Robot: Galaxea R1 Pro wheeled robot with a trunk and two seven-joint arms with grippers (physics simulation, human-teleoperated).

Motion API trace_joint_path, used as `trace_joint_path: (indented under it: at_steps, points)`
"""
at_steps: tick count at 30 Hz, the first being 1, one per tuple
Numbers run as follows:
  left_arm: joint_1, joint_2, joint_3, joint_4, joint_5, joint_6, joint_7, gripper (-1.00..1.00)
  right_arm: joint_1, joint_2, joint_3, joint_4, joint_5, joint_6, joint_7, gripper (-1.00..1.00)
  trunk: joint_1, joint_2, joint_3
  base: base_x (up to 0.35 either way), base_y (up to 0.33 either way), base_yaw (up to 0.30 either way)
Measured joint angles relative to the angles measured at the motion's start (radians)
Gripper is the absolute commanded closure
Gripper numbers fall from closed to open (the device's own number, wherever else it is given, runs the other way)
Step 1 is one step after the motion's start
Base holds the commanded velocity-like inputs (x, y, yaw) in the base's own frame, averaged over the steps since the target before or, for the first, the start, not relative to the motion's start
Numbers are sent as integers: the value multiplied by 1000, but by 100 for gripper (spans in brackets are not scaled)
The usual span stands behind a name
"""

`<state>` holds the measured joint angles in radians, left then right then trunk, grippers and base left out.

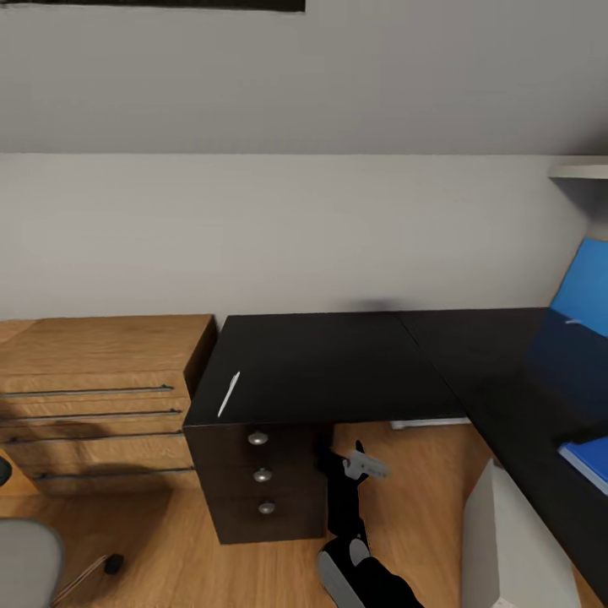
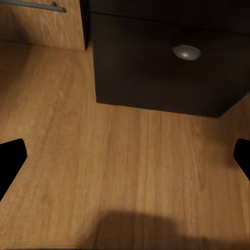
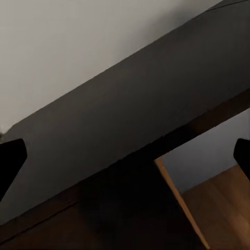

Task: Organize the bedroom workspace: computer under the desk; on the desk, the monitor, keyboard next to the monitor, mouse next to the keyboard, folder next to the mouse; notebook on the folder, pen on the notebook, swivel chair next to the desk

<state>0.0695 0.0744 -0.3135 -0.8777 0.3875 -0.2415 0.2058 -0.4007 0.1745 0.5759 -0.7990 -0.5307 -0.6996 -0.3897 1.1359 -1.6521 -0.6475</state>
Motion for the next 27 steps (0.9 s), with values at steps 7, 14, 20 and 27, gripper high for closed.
trace_joint_path:
  at_steps: [7,14,20,27]
  points:
    - [0,1,3,0,-1,-1,0,-100,-1,0,-2,-5,4,4,-3,-100,0,0,2,0,0,280]
    - [0,1,5,0,-3,-2,0,-100,-1,0,-5,-8,26,54,-22,-100,0,0,2,0,0,285]
    - [0,1,5,0,-3,-2,1,-100,-2,0,-5,-8,41,103,-49,-100,0,0,2,0,0,288]
    - [0,1,4,0,-3,-2,1,-100,-2,0,-4,-8,93,194,-60,-100,0,0,2,0,0,291]
